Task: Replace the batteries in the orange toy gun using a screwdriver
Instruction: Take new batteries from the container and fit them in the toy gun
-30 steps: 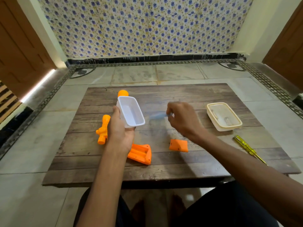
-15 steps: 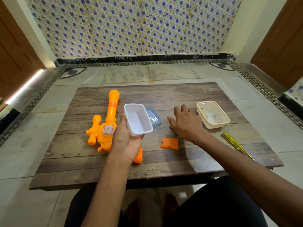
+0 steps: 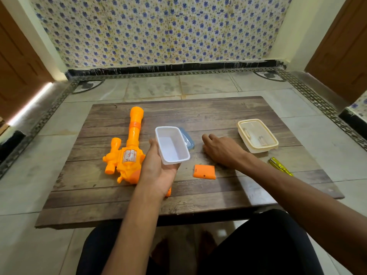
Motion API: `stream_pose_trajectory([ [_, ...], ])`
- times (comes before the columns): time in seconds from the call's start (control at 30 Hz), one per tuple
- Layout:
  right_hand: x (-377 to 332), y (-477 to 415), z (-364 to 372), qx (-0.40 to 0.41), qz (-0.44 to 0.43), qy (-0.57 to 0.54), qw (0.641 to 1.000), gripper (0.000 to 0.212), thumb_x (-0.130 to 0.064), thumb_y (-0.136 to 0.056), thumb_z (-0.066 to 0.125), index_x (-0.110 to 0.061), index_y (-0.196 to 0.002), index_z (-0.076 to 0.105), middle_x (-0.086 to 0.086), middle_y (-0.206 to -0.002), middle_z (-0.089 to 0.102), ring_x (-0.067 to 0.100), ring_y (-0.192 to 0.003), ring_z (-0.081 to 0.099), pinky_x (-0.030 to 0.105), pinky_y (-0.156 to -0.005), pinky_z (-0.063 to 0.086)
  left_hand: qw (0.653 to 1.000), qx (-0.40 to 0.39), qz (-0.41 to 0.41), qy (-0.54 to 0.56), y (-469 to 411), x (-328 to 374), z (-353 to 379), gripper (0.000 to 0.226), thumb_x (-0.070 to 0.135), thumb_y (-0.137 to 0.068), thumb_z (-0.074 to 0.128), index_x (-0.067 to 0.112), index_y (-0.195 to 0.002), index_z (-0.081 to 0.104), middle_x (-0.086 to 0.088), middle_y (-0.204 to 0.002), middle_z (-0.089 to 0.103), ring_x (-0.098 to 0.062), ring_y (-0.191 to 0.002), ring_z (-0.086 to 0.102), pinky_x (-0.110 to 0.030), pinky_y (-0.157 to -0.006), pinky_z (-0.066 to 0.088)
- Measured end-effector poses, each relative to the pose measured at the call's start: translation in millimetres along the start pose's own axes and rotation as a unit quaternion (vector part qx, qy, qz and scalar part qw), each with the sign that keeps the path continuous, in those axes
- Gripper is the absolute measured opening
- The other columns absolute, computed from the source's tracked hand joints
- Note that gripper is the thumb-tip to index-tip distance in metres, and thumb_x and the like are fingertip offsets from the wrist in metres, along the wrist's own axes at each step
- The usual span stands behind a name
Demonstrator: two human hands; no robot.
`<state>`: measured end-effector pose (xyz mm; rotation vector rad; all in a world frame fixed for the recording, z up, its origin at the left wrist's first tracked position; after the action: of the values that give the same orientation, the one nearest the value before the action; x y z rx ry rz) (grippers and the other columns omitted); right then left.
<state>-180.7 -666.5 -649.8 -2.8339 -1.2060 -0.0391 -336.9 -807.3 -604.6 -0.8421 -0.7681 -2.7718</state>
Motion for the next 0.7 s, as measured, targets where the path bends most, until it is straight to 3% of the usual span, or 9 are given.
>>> stream_pose_trajectory([
  [0.13, -0.1, 1.3, -0.2, -0.005, 0.035, -0.024, 0.999, 0.017, -0.025, -0.102, 0.033, -0.012, -0.103, 0.043, 0.014, -0.097, 0.059, 0.040, -0.079, 0.062, 0.045, -0.061, 0.045, 1.000, -0.002, -0.003, 0.001, -4.0, -1.9, 1.3, 0.043, 0.042, -0.106, 0.035, 0.014, -0.129, 0.059, -0.009, -0.111, 0.070, -0.026, -0.102, 0.064, -0.040, -0.082, 0.053],
  [0.23, -1.6, -1.7, -22.6, 0.041, 0.142, -0.181, 0.972, 0.021, -0.026, -0.102, 0.037, -0.012, -0.096, 0.050, 0.012, -0.093, 0.064, 0.032, -0.081, 0.061, 0.042, -0.069, 0.047, 1.000, 0.004, -0.002, 0.000, -10.8, -4.7, -1.5, 0.045, 0.044, -0.106, 0.036, 0.014, -0.132, 0.058, -0.009, -0.110, 0.070, -0.025, -0.098, 0.065, -0.039, -0.078, 0.054],
  [0.3, -9.8, -5.5, -47.7, 0.109, 0.170, -0.277, 0.940, 0.022, -0.027, -0.101, 0.042, -0.013, -0.089, 0.053, 0.004, -0.079, 0.062, 0.021, -0.072, 0.057, 0.033, -0.062, 0.041, 1.000, 0.009, -0.004, 0.000, -15.2, -7.8, -2.1, 0.046, 0.045, -0.106, 0.036, 0.014, -0.132, 0.058, -0.009, -0.106, 0.071, -0.024, -0.096, 0.065, -0.039, -0.078, 0.054],
  [0.37, -29.5, -7.8, -77.8, 0.134, 0.144, -0.320, 0.927, 0.022, -0.025, -0.099, 0.047, -0.014, -0.083, 0.057, -0.003, -0.071, 0.059, 0.013, -0.065, 0.052, 0.028, -0.056, 0.036, 1.000, 0.018, -0.009, 0.007, -18.2, -12.9, 0.3, 0.045, 0.046, -0.105, 0.035, 0.015, -0.125, 0.060, -0.008, -0.097, 0.072, -0.022, -0.090, 0.065, -0.037, -0.079, 0.051],
  [0.43, -53.7, -9.4, -98.4, 0.105, 0.100, -0.315, 0.938, 0.023, -0.023, -0.097, 0.050, -0.008, -0.086, 0.063, 0.002, -0.076, 0.064, 0.016, -0.069, 0.056, 0.030, -0.059, 0.040, 1.000, 0.022, -0.019, 0.005, -19.5, -18.3, 4.4, 0.043, 0.046, -0.105, 0.034, 0.015, -0.112, 0.063, -0.007, -0.086, 0.073, -0.021, -0.084, 0.065, -0.036, -0.078, 0.050],
  [0.53, -82.8, -7.8, -101.9, 0.050, 0.060, -0.237, 0.968, 0.025, -0.023, -0.094, 0.050, -0.003, -0.092, 0.065, 0.015, -0.088, 0.068, 0.032, -0.083, 0.062, 0.036, -0.067, 0.046, 0.999, 0.015, -0.037, 0.010, -16.7, -26.3, 10.8, 0.042, 0.045, -0.105, 0.038, 0.013, -0.105, 0.065, -0.011, -0.085, 0.074, -0.025, -0.086, 0.066, -0.040, -0.089, 0.048],
  [0.63, -95.6, -5.3, -94.4, 0.047, 0.039, -0.141, 0.988, 0.025, -0.023, -0.093, 0.049, -0.007, -0.073, 0.048, 0.019, -0.084, 0.059, 0.041, -0.081, 0.059, 0.033, -0.061, 0.034, 0.998, 0.023, -0.056, 0.033, -12.0, -30.0, 17.5, 0.041, 0.043, -0.105, 0.040, 0.012, -0.101, 0.066, -0.013, -0.088, 0.072, -0.026, -0.087, 0.065, -0.040, -0.089, 0.047],
  [0.7, -95.8, -7.6, -93.6, 0.055, 0.044, -0.131, 0.989, 0.033, -0.022, -0.094, 0.046, -0.012, -0.064, 0.038, 0.019, -0.081, 0.059, 0.040, -0.080, 0.059, 0.033, -0.061, 0.030, 0.997, 0.022, -0.062, 0.051, -10.3, -29.9, 19.6, 0.039, 0.042, -0.105, 0.041, 0.012, -0.101, 0.066, -0.014, -0.093, 0.070, -0.026, -0.089, 0.064, -0.043, -0.098, 0.046],
])
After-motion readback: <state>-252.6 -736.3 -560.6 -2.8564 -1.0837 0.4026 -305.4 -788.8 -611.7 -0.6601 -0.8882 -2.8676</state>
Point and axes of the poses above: each hand's wrist, its own y-axis away from the middle knuckle, its own z-axis out of the palm, x = y × z, the point moved 1 cm from there along -y, towards the middle knuckle
